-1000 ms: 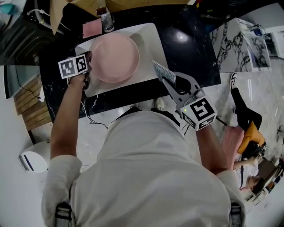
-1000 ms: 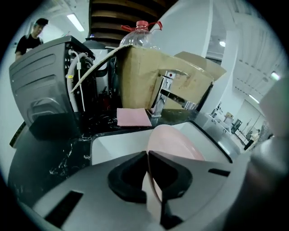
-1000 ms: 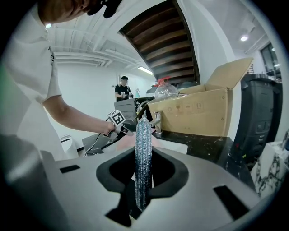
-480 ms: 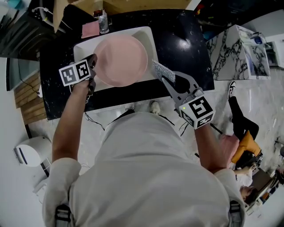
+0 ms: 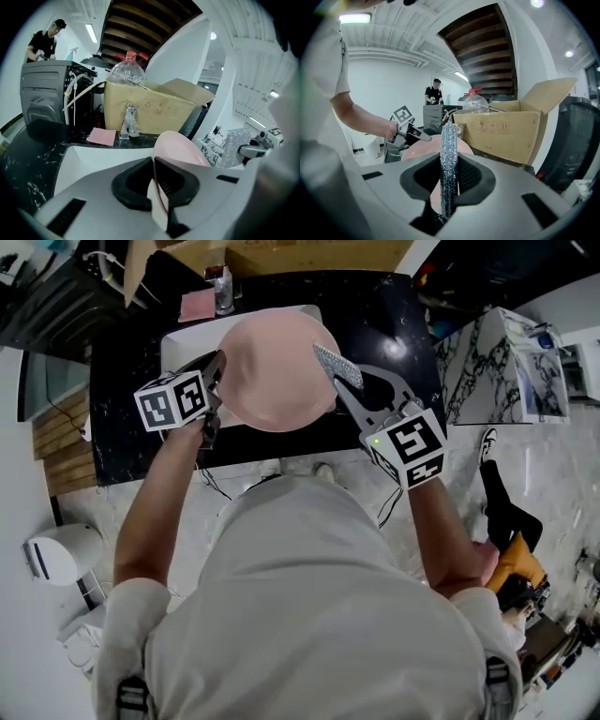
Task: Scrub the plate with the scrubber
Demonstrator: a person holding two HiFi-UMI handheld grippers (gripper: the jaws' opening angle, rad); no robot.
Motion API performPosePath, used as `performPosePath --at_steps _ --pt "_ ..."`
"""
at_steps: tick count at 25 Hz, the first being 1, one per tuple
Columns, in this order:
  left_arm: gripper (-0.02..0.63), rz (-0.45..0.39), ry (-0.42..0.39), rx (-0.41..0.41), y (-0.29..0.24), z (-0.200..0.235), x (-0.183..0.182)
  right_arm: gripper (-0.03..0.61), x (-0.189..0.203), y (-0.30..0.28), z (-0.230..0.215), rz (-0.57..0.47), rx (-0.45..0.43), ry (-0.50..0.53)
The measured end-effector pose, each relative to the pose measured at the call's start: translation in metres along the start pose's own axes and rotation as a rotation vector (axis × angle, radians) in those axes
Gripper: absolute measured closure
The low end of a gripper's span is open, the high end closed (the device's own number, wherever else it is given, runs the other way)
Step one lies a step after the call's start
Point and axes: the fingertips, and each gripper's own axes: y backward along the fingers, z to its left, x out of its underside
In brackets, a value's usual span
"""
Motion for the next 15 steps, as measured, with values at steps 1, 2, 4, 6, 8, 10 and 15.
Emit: performPosePath --at_steps 1,2,4,6,8,10,15 --pt "0.597 -0.011 -0.003 0.005 0.001 -0.007 -0.002 0.502 -0.003 -0.005 -0.003 0.014 0.006 0.026" --pt "0.597 -0.021 -0.006 0.008 0.003 -0.014 -0.004 0.502 -0.004 -0.010 -0.005 0.029 0.011 0.052" --pt "0.597 -0.036 -0.014 0.015 0.003 -0.026 -0.007 0.502 -0.004 -0.021 -0.010 0.066 0.022 0.099" --pt "0.597 -0.042 -0.017 0.023 0.002 -0.038 -0.007 0.502 -0.002 -0.032 -0.014 0.106 0.033 0.146" --pt "0.597 -0.046 -0.017 0.026 0.000 -0.047 -0.008 0.502 0.001 -0.043 -0.018 0.143 0.044 0.190" --pt "0.597 -0.048 -0.025 0.026 -0.001 -0.056 -0.008 0.502 0.004 -0.051 -0.023 0.176 0.055 0.229" --pt "0.591 -0.047 -0.076 0.027 -0.002 -0.072 -0.007 0.502 0.006 -0.065 -0.030 0.268 0.100 0.335"
